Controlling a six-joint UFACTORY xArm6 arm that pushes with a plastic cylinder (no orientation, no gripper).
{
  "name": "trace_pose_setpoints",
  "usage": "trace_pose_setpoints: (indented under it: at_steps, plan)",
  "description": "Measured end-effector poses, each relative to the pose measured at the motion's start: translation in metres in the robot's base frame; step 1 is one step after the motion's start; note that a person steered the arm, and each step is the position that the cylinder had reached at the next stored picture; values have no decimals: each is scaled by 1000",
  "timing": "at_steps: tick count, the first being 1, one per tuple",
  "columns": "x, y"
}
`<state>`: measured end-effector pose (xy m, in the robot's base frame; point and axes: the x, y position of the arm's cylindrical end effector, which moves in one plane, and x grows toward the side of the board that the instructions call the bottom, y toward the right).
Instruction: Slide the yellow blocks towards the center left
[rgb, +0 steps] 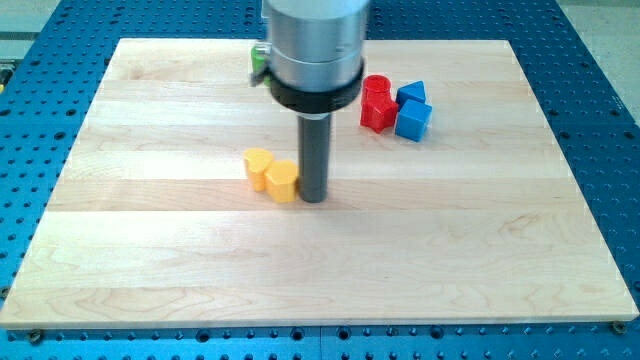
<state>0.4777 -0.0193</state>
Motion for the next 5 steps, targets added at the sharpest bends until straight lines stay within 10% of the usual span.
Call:
trace_pose_setpoints:
  at_steps: [5]
  plan:
    - [-5, -161]
